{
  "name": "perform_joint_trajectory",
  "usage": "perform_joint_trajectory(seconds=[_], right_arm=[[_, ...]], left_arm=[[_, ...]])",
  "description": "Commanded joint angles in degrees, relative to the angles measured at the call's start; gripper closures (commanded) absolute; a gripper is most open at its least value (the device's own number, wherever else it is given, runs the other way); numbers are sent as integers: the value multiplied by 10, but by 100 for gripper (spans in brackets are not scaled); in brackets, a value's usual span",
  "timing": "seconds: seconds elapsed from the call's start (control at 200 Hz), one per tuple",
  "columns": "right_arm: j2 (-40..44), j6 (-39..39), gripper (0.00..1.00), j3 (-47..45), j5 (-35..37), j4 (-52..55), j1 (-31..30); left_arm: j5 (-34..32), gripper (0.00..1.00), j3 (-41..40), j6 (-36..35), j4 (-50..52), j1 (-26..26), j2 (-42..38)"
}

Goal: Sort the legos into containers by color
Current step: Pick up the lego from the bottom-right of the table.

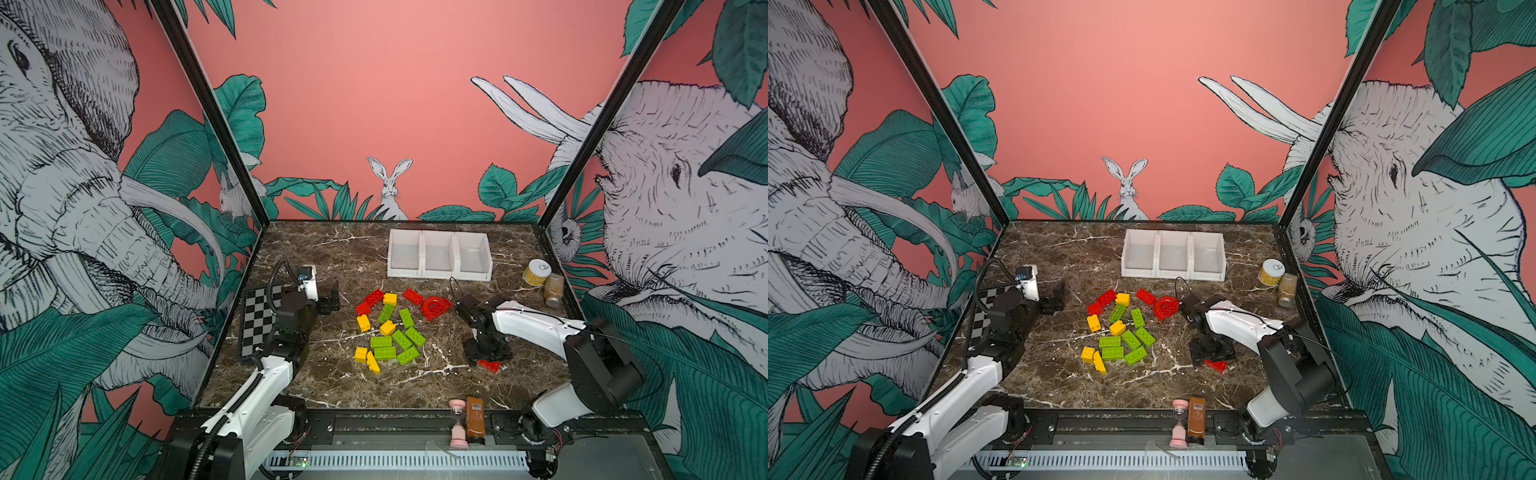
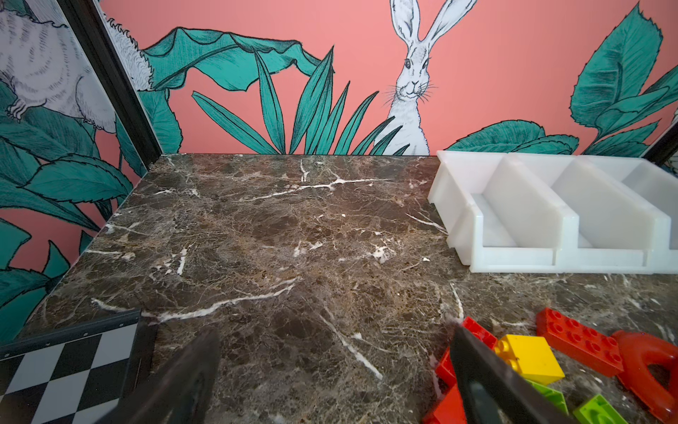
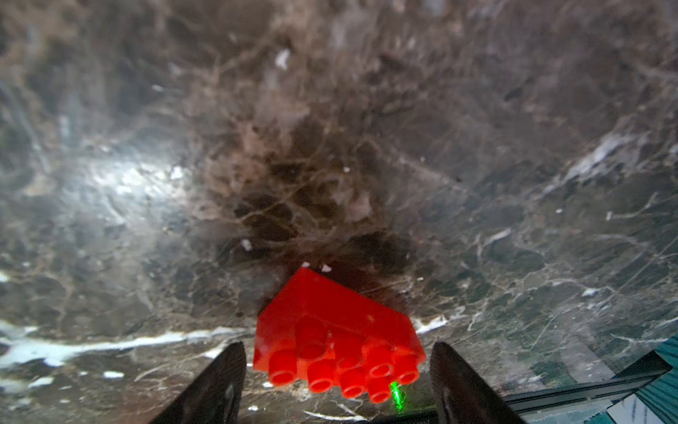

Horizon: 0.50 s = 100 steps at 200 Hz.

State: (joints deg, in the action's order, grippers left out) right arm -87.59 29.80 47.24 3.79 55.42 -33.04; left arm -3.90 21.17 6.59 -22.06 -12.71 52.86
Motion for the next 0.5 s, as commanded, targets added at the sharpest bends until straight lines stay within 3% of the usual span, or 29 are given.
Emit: perform_joint_trajectory(seconds=[0.0,0.24,0.375,0.495], right_arm=[[2,16,24,-14,-3,-2,10],[24,16,33,-42,-46,-63,44],[35,14,46,-48,-59,-82,50],[48,20,50,-58,-90,-116,50]], left_arm=[[-3,1,4,5,7,-2,-1],[-4,2,4,5,8,-2,-1],[-3,2,5,6,10,-2,-2],[-2,1,6,5,10,-1,-2]])
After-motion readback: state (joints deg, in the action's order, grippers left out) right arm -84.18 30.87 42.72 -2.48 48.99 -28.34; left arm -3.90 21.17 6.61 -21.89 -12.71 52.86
